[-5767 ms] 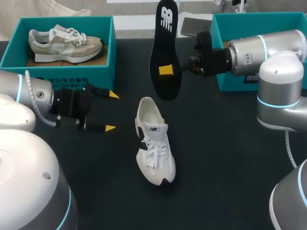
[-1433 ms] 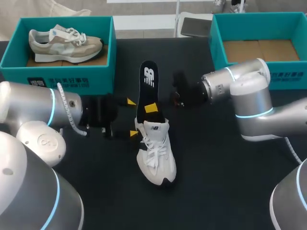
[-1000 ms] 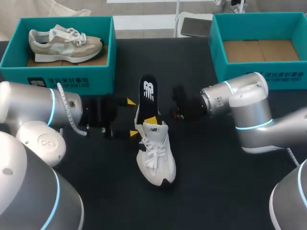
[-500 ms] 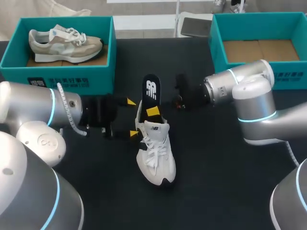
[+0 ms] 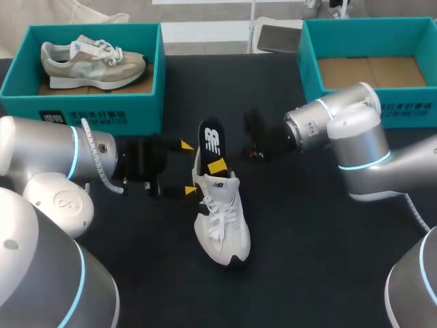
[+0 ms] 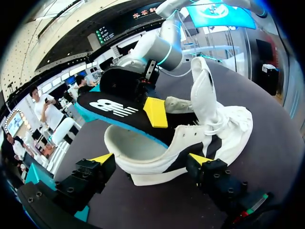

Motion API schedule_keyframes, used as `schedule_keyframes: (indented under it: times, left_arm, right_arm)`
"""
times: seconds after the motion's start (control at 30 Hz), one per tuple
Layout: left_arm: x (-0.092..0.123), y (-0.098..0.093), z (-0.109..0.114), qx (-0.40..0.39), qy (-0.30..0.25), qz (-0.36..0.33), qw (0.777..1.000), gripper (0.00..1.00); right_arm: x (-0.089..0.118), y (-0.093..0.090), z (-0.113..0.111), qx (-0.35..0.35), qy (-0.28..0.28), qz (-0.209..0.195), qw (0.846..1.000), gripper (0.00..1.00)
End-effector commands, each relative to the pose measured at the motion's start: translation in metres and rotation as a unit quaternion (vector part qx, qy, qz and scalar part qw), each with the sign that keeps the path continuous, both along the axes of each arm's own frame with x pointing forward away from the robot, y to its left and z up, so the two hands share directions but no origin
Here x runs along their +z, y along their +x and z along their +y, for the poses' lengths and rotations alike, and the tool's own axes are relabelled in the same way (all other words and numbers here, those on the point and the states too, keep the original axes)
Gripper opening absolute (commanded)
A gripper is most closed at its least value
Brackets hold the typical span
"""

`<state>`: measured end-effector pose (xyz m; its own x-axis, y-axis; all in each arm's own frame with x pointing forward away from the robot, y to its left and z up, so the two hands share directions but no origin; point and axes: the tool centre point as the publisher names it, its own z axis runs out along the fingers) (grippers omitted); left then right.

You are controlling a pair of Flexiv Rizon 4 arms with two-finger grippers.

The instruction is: Take the shoe out of the shoebox, open the shoe tongue, remove and reinsert the insole, then place the shoe into the shoebox

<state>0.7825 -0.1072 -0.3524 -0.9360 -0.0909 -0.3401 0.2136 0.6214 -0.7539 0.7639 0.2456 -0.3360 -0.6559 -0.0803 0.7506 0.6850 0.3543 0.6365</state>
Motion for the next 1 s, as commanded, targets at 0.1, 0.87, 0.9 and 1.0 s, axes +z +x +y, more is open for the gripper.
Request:
schedule_keyframes:
  times: [0.1, 0.87, 0.9, 1.0]
  left_arm:
    - [0.0, 0.0, -0.001, 0.001, 0.003, 0.0, 1.0, 1.0]
    - [0.0, 0.0, -0.001, 0.001, 0.003, 0.0, 1.0, 1.0]
    - [0.0, 0.0, -0.001, 0.001, 0.003, 0.0, 1.0, 1.0]
    - [0.0, 0.0, -0.001, 0.001, 0.003, 0.0, 1.0, 1.0]
  right_arm:
    - [-0.008, -0.018, 0.002, -0.007, -0.003, 0.018, 1.0, 0.0]
    - [0.013, 0.025, -0.006, 0.018, -0.021, -0.02, 0.999, 0.0]
    - [0.011, 0.023, -0.006, 0.02, -0.021, -0.014, 0.999, 0.0]
    - [0.004, 0.016, -0.005, 0.022, -0.021, 0.002, 1.0, 0.0]
